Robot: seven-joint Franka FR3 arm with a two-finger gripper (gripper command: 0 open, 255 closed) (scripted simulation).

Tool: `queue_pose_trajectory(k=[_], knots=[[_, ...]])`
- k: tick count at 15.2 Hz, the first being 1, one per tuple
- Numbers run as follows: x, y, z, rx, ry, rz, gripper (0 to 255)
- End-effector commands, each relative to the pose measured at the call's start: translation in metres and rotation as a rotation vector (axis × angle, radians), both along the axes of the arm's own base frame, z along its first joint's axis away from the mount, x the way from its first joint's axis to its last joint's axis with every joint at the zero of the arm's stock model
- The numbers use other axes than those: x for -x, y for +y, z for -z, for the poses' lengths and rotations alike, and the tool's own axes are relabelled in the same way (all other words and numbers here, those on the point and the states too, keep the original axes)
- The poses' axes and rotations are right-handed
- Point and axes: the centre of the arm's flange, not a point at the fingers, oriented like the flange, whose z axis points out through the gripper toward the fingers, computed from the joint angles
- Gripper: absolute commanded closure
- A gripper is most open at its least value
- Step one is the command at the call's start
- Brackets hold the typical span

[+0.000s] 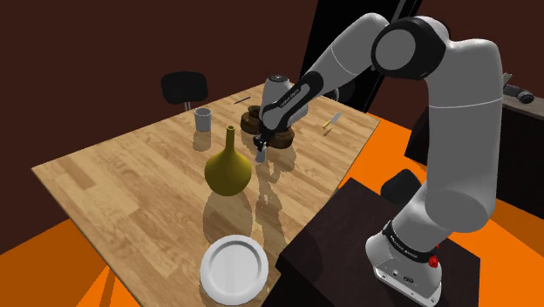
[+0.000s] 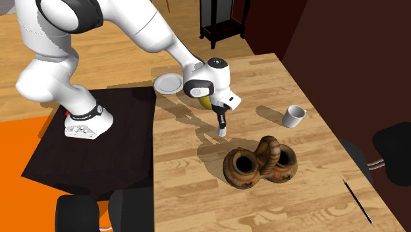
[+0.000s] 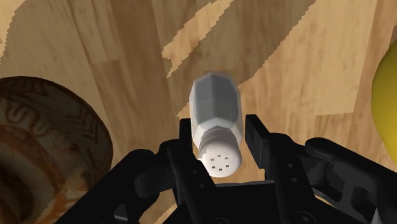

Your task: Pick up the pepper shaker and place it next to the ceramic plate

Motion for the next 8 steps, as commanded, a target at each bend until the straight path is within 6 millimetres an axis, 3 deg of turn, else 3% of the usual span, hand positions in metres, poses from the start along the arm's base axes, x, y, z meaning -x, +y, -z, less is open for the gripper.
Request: queue_pose_trajectory(k=[1, 8], knots=[[0.001, 0.0, -0.01, 0.0, 0.0, 0.0, 255], [0.001, 0.0, -0.047, 0.0, 0.0, 0.0, 255]])
